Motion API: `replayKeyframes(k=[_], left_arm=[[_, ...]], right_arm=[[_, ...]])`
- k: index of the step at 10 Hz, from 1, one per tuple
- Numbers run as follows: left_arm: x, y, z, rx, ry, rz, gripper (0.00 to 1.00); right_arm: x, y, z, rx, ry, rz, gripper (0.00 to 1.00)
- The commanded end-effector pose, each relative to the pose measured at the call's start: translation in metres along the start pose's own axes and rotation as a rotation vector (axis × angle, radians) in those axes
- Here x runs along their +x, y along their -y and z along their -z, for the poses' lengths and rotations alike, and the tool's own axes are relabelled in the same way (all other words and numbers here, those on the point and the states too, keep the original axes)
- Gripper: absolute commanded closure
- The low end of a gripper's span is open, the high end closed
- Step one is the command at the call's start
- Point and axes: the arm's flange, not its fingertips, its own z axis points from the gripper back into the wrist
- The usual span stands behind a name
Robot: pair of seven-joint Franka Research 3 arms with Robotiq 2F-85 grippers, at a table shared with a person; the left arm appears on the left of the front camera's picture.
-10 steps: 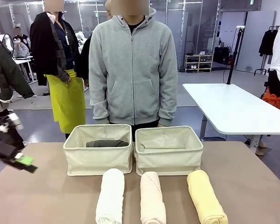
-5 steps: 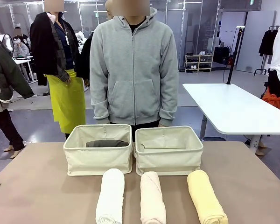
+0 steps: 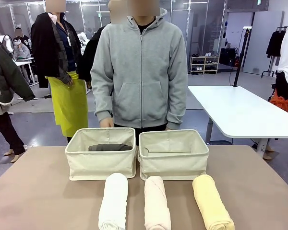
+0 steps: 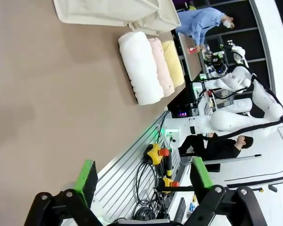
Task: Divide the towels into two baskets.
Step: Pick up one hotel-folded towel from the bottom of the table and place it in the Fabric basket indicated by the person.
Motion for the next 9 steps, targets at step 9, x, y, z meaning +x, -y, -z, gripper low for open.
replayKeyframes(k=[9], left_arm=[[0.000,0.000,0.000,0.000,0.000,0.000,0.00]], right_arm=[[-0.001,-0.003,-0.001,0.009,0.005,-0.005,0.00]])
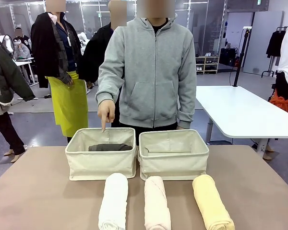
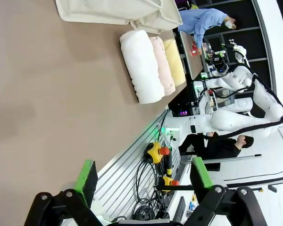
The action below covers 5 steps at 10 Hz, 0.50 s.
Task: Divide the towels into two baskets.
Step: Pick up one hotel-folded towel from the bottom of the table and place it in the Fabric basket indicated by the person.
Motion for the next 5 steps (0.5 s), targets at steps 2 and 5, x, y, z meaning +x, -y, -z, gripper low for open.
replayKeyframes(k=[2,5], left_arm=[[-0.002,0.000,0.000,-0.004,0.009,0.006,0.00],[0.017,0.046,0.051,0.033,-0.082,-0.034,0.00]], right_arm=[[-0.001,-0.003,-0.001,0.009,0.005,-0.006,0.00],[-0.001,-0.003,-0.001,0.009,0.005,-0.006,0.00]])
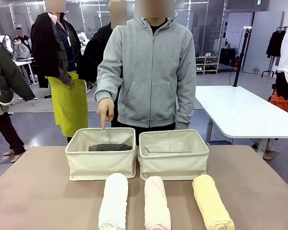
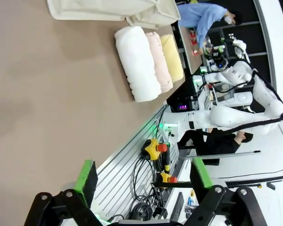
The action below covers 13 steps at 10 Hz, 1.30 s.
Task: Divide the towels into two baskets.
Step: Pick up one hotel-folded towel from the bottom of the table and place it in the Fabric basket indicated by the person.
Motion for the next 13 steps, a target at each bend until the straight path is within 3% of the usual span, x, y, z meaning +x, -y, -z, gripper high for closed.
replayKeyframes(k=[1,3,4,6,7,13], left_arm=[[0.012,0.047,0.062,0.071,-0.065,-0.074,0.00],[0.024,0.078,0.126,0.139,-0.074,-0.164,0.00],[0.025,0.089,0.153,0.249,-0.072,-0.181,0.00],[0.026,0.109,0.208,0.353,-0.102,-0.189,0.00],[0.027,0.115,0.222,0.445,-0.071,-0.177,0.00],[-0.006,0.093,0.314,0.527,-0.115,-0.181,0.00]], right_arm=[[-0.001,-0.002,-0.001,0.009,0.005,-0.005,0.00],[-0.001,-0.002,-0.001,0.009,0.005,-0.005,0.00],[-0.001,-0.002,-0.001,0.009,0.005,-0.005,0.00],[-0.001,-0.002,-0.001,0.009,0.005,-0.005,0.00],[-0.001,-0.002,-0.001,0.009,0.005,-0.005,0.00],[-0.001,-0.002,-0.001,0.009,0.005,-0.005,0.00]])
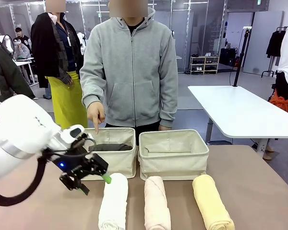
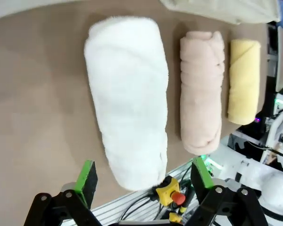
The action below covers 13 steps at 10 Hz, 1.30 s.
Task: Divide the towels into two baskets.
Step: Pick up one hotel-folded towel from the bottom of the table and place it in the Fabric basket indicated by the person.
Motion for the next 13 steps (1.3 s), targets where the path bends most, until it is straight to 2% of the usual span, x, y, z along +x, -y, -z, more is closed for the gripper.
replayKeyframes(k=[1,5,7,9,10,11,12,13], left_arm=[[-0.083,-0.041,0.028,0.008,0.062,-0.024,0.00],[-0.081,-0.046,0.056,0.075,0.109,-0.063,0.00],[-0.078,-0.046,0.068,0.056,0.094,-0.079,0.00],[-0.078,-0.044,0.071,0.039,0.100,-0.044,0.00],[-0.079,-0.044,0.070,0.036,0.088,-0.021,0.03],[-0.080,-0.043,0.070,0.035,0.089,-0.018,0.20],[-0.080,-0.043,0.069,0.030,0.094,-0.013,0.23],[-0.080,-0.041,0.068,0.027,0.098,-0.009,0.40]], right_arm=[[-0.001,-0.002,-0.002,0.010,0.008,-0.005,0.00],[-0.001,-0.002,-0.002,0.010,0.008,-0.005,0.00],[-0.001,-0.002,-0.002,0.010,0.008,-0.005,0.00],[-0.001,-0.002,-0.002,0.010,0.008,-0.005,0.00],[-0.001,-0.002,-0.002,0.010,0.008,-0.005,0.00],[-0.001,-0.002,-0.002,0.010,0.008,-0.005,0.00],[-0.001,-0.002,-0.002,0.010,0.008,-0.005,0.00],[-0.001,-0.002,-0.002,0.010,0.008,-0.005,0.00]])
